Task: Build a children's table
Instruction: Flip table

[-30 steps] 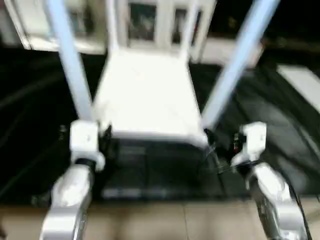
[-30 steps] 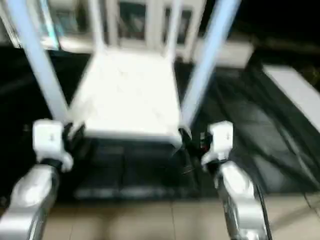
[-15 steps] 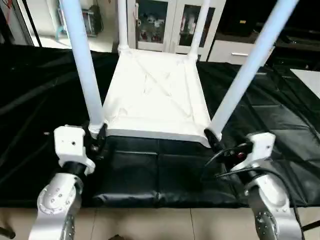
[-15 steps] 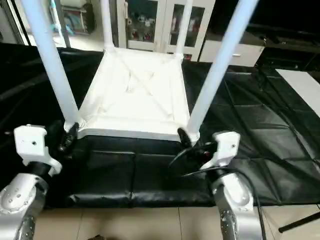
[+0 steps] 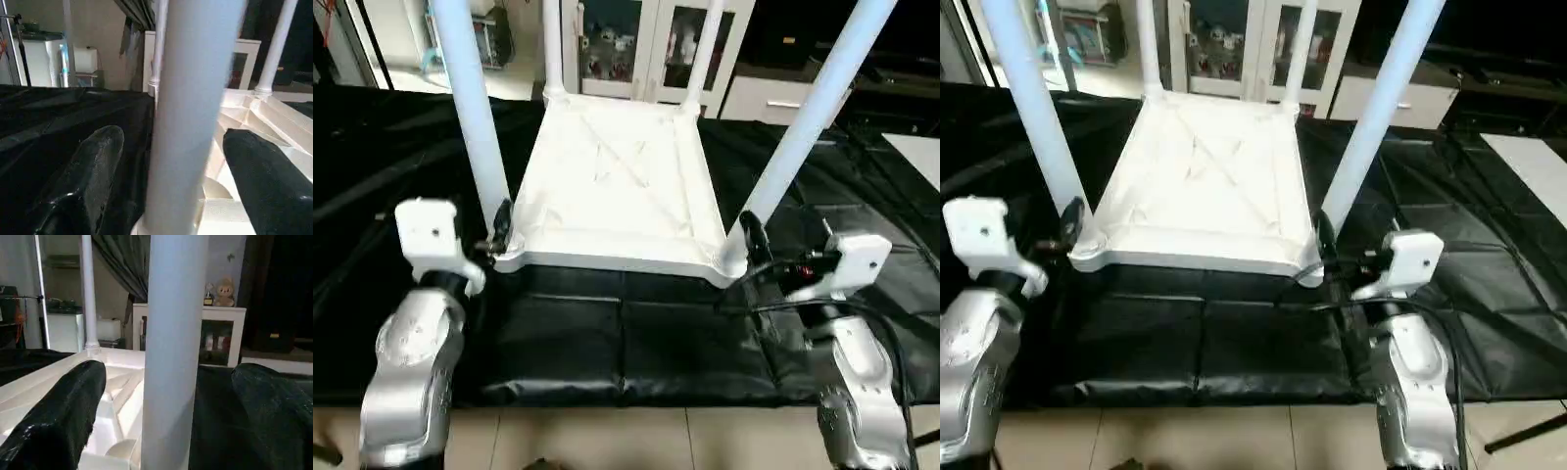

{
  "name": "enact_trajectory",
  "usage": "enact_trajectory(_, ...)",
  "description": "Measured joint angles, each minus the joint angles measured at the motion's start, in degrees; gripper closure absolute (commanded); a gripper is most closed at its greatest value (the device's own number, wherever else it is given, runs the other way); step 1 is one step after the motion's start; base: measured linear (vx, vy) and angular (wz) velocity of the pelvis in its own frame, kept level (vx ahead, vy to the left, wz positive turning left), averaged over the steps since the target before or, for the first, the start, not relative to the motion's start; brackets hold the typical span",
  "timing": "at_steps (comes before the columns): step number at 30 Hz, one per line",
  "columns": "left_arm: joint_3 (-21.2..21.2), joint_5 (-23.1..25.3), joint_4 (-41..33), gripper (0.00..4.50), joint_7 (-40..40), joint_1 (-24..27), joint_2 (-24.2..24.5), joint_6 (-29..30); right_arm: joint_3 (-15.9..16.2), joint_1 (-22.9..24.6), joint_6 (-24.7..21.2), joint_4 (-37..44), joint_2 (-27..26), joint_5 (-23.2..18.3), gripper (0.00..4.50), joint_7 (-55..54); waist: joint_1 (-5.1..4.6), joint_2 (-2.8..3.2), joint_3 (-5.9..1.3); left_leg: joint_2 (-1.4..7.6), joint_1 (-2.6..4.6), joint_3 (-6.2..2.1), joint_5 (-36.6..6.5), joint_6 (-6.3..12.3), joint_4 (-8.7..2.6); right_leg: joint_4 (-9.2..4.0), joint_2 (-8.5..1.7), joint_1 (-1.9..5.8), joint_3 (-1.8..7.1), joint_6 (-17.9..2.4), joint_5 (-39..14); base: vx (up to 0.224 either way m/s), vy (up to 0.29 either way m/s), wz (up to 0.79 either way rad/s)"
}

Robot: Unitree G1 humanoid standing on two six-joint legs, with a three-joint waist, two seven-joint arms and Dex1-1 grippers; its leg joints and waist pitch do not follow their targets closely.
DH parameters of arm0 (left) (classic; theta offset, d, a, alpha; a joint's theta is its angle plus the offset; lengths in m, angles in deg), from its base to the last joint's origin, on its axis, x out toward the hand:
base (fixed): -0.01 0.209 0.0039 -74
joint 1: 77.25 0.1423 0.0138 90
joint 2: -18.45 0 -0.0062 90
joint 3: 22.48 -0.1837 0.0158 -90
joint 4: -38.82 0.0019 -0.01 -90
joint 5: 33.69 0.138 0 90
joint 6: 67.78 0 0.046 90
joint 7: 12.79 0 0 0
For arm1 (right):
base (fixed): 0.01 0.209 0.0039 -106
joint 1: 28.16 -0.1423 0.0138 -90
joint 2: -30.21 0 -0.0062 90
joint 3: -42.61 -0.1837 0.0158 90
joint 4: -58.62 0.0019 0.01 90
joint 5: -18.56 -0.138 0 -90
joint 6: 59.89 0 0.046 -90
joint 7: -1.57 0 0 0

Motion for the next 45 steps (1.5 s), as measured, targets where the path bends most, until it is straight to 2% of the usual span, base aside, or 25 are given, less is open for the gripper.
enact_trajectory(5,0.53,-0.47,5.13,0.02,-0.76,-6.49,2.50,0.15,-0.05,-2.88,-0.22,-3.78,-0.11,1.42,0.00,-2.47,0.05,-0.01,0.01,-0.01,-0.13,0.08,0.07,0.09,0.01,0.06,-0.08,-0.13,-0.02,0.01,0.04,0.000,0.000,0.00)
enact_trajectory(12,1.41,-1.01,7.78,0.01,-0.53,-12.16,3.43,0.46,0.00,-6.81,-0.42,-8.37,-0.03,2.55,0.00,-3.51,0.07,0.00,0.02,0.00,-0.48,0.57,0.25,0.26,0.02,0.51,-0.29,-0.79,0.10,0.02,0.04,0.000,0.000,0.00)
enact_trajectory(14,1.39,-1.18,7.76,0.30,-0.06,-12.86,3.43,1.18,0.00,-7.91,-0.45,-9.57,-0.01,2.87,0.00,-3.50,0.05,0.08,0.06,0.00,-0.47,0.69,0.31,0.33,0.02,0.58,-0.35,-0.81,0.10,0.01,0.04,0.000,0.000,0.00)
enact_trajectory(16,1.35,-1.61,7.74,0.41,-0.03,-12.93,3.39,1.52,0.05,-8.58,-0.45,-10.35,-0.01,2.95,0.00,-3.50,0.05,0.12,0.09,0.01,-0.45,0.75,0.34,0.33,0.03,0.63,-0.38,-0.81,0.10,0.01,0.04,0.000,0.000,0.00)
enact_trajectory(17,1.33,-1.86,7.74,0.64,-0.02,-12.93,3.31,1.65,0.04,-9.24,-0.46,-10.86,-0.01,2.95,0.00,-3.52,0.04,0.13,0.09,0.02,-0.46,0.77,0.38,0.30,0.02,0.63,-0.40,-0.81,0.09,0.00,0.05,0.000,0.000,0.00)
enact_trajectory(20,1.34,-2.09,7.73,0.88,0.08,-12.93,2.89,1.76,0.01,-10.28,-0.46,-11.40,0.00,2.95,0.00,-3.64,0.05,0.10,0.08,0.05,-0.45,0.80,0.43,0.25,0.02,0.65,-0.40,-0.81,0.08,0.00,0.06,0.000,0.000,0.00)
enact_trajectory(26,2.01,-4.04,7.29,1.43,1.66,-13.00,0.96,2.78,0.07,-10.44,1.25,-11.64,-0.32,2.34,0.00,-2.12,0.09,0.08,0.08,0.09,-0.46,0.84,0.44,0.25,0.01,0.65,-0.40,-0.82,0.07,0.00,0.06,0.000,0.000,0.00)
enact_trajectory(36,2.89,-5.47,6.85,2.29,4.07,-13.92,-1.23,5.27,0.57,-7.18,3.72,-7.48,-1.56,0.24,0.00,-0.02,0.07,0.11,0.12,0.10,-0.48,0.86,0.47,0.29,0.00,0.65,-0.40,-0.86,0.07,0.00,0.07,0.000,0.000,0.00)
enact_trajectory(38,2.92,-5.45,6.93,2.31,4.65,-14.55,-1.51,6.15,0.59,-6.06,3.85,-5.51,-1.58,-0.56,0.00,0.80,0.06,0.25,0.21,0.10,-0.49,0.86,0.47,0.29,-0.01,0.64,-0.40,-0.86,0.07,0.00,0.07,0.000,0.000,0.00)
enact_trajectory(39,3.04,-5.48,7.04,2.32,5.38,-15.21,-2.15,6.90,1.09,-4.06,3.97,-2.60,-1.53,-1.42,0.00,1.99,0.22,0.39,0.27,0.10,-0.51,0.86,0.47,0.29,-0.02,0.62,-0.41,-0.86,0.05,0.01,0.07,0.000,0.000,0.00)
enact_trajectory(45,5.88,-5.99,9.61,2.36,10.20,-18.63,-4.45,8.86,5.19,2.05,3.21,4.44,-0.77,-3.70,0.00,6.76,0.07,1.20,0.42,0.11,-0.48,0.91,0.52,0.32,-0.02,0.64,-0.45,-0.84,0.07,0.01,0.15,0.000,0.000,0.00)
